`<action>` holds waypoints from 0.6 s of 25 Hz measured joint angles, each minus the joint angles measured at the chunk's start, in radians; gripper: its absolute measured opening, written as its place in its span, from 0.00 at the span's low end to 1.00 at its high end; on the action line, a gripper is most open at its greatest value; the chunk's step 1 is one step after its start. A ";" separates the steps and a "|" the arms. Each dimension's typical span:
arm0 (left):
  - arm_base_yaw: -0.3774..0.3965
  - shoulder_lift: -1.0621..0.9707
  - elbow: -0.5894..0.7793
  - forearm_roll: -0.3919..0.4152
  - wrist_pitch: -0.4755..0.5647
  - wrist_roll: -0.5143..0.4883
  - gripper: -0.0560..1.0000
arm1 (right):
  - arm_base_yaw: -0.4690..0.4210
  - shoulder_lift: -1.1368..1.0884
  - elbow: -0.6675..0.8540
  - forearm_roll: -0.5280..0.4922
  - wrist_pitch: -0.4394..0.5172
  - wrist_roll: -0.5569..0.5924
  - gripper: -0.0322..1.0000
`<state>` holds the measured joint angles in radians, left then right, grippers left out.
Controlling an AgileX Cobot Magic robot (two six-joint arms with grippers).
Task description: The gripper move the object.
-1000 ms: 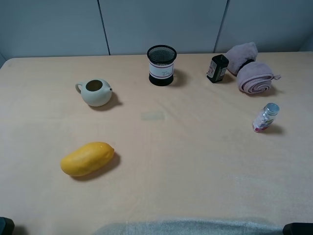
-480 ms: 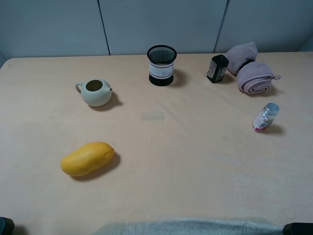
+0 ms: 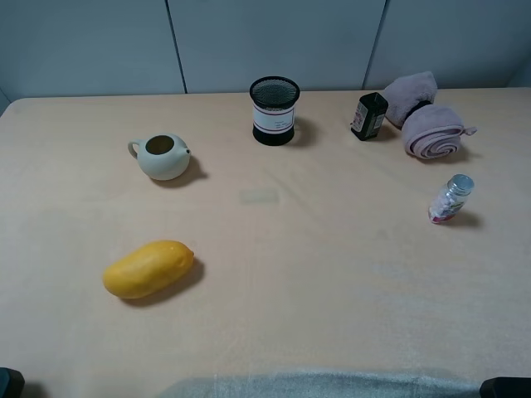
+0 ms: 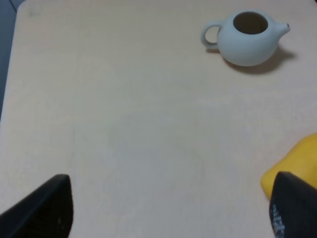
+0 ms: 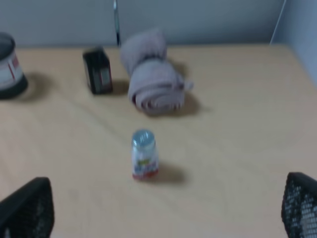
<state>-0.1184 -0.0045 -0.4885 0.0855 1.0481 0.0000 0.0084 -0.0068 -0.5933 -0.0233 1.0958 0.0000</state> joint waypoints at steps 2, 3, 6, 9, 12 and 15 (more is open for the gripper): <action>0.000 0.000 0.000 0.002 0.000 0.000 0.80 | 0.000 0.000 0.045 0.000 -0.010 0.000 0.70; 0.000 0.000 0.000 0.002 0.000 0.000 0.80 | 0.000 0.000 0.062 0.000 -0.010 0.000 0.70; 0.000 0.000 0.000 0.003 0.000 0.000 0.80 | 0.000 0.000 0.076 -0.001 -0.042 0.000 0.70; 0.000 0.000 0.000 0.003 0.000 0.000 0.80 | 0.000 0.000 0.095 -0.002 -0.061 0.000 0.70; 0.000 0.000 0.000 0.003 0.000 0.000 0.80 | 0.000 0.000 0.096 -0.003 -0.067 0.000 0.70; 0.000 0.000 0.000 0.003 0.000 0.000 0.80 | 0.000 0.000 0.096 -0.003 -0.068 0.000 0.70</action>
<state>-0.1184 -0.0045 -0.4885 0.0883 1.0481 0.0000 0.0084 -0.0068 -0.4971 -0.0262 1.0276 0.0000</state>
